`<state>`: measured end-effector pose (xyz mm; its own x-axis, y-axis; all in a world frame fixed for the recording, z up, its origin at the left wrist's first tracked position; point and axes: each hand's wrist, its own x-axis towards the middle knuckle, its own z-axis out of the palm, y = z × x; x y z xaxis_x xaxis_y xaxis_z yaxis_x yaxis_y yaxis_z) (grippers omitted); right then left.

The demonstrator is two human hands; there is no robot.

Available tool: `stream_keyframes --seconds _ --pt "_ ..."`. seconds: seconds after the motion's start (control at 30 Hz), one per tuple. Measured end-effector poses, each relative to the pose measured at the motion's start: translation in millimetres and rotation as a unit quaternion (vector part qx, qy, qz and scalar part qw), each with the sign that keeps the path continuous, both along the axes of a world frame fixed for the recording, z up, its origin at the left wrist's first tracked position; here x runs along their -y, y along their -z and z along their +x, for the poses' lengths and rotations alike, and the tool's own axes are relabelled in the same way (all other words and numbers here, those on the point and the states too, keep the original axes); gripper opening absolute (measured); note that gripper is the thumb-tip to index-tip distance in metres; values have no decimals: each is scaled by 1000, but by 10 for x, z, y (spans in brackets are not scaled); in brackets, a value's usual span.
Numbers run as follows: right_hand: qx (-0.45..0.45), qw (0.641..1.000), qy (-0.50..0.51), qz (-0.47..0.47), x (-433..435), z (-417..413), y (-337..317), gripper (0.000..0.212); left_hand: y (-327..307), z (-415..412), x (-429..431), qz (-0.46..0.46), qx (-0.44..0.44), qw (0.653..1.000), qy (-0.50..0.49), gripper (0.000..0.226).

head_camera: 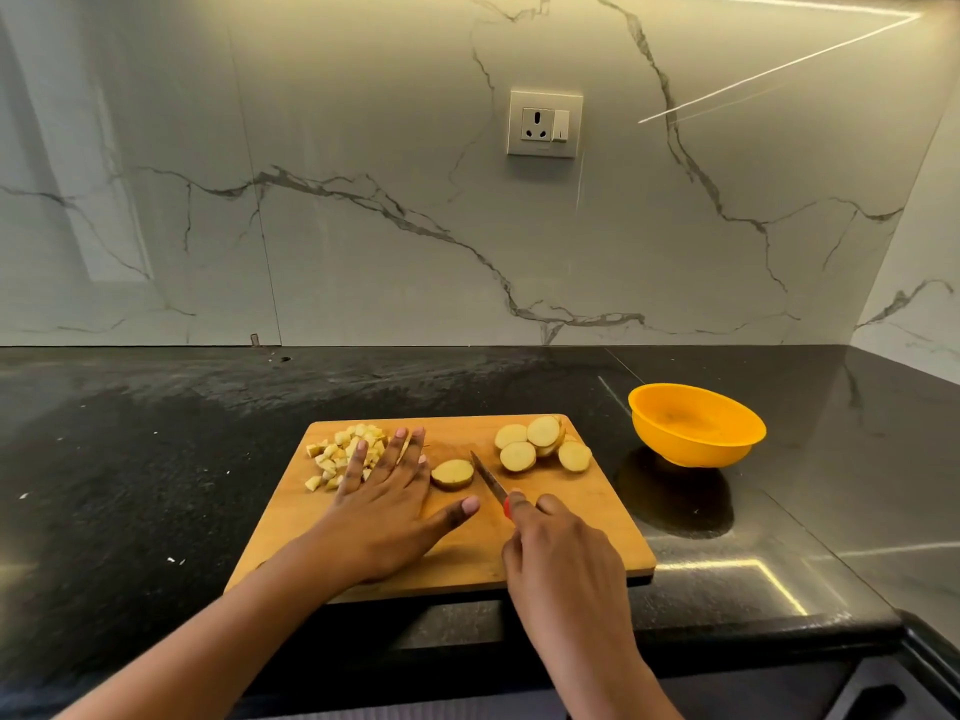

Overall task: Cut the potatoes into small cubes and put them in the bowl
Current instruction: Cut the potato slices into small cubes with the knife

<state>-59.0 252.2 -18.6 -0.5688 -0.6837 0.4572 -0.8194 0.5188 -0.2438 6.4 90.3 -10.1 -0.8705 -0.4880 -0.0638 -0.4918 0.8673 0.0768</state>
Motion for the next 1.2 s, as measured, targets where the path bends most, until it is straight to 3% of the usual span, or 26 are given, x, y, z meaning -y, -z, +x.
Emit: stream_keyframes --seconds 0.27,0.4,0.53,0.93,1.2 --pt "-2 1000 14 -21 -63 -92 -33 46 -53 67 107 -14 -13 999 46 128" --pt "15 998 -4 -54 -155 -170 -12 46 -163 222 380 5 23 974 227 94" --pt "30 998 -24 -53 -179 -196 -20 47 -257 261 607 26 30 951 308 94" --pt "18 998 -46 -40 -94 -53 -23 48 -178 160 861 47 36 932 357 90" --pt "4 997 -51 51 9 61 -69 54 -143 141 919 41 20 926 374 90"
